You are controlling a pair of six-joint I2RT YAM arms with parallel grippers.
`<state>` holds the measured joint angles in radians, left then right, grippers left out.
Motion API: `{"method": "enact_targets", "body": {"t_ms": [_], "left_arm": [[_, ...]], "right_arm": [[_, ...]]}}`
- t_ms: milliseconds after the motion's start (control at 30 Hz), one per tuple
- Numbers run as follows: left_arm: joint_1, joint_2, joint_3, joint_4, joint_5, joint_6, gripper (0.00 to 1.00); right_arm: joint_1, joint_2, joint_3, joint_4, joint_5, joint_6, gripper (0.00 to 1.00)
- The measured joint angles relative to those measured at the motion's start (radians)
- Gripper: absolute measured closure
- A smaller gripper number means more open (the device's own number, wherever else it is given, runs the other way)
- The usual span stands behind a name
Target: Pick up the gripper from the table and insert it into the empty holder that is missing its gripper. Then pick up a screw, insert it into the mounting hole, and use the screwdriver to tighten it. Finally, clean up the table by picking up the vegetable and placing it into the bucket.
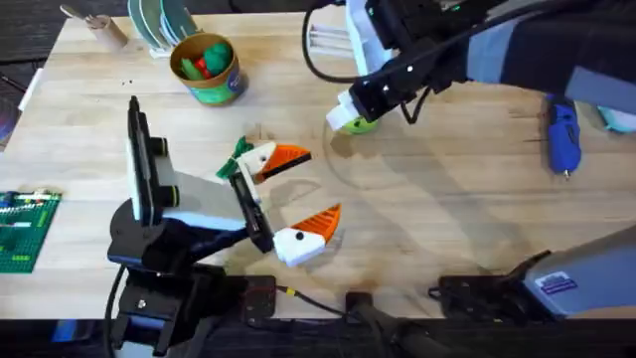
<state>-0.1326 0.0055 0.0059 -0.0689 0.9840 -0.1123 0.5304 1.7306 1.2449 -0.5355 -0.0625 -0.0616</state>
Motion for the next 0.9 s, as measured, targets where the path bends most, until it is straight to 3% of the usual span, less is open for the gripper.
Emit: {"method": "enact_targets", "body": {"t_ms": [233, 900], "left_arm": [[0.000, 0.000, 0.000, 0.000, 0.000, 0.000, 0.008], [0.000, 0.000, 0.000, 0.000, 0.000, 0.000, 0.008]], "right_arm": [[0.023, 0.040, 0.000, -0.021, 0.045, -0.007, 0.343], [0.048, 0.082, 0.002, -0.011, 0.098, -0.014, 0.497]]}}
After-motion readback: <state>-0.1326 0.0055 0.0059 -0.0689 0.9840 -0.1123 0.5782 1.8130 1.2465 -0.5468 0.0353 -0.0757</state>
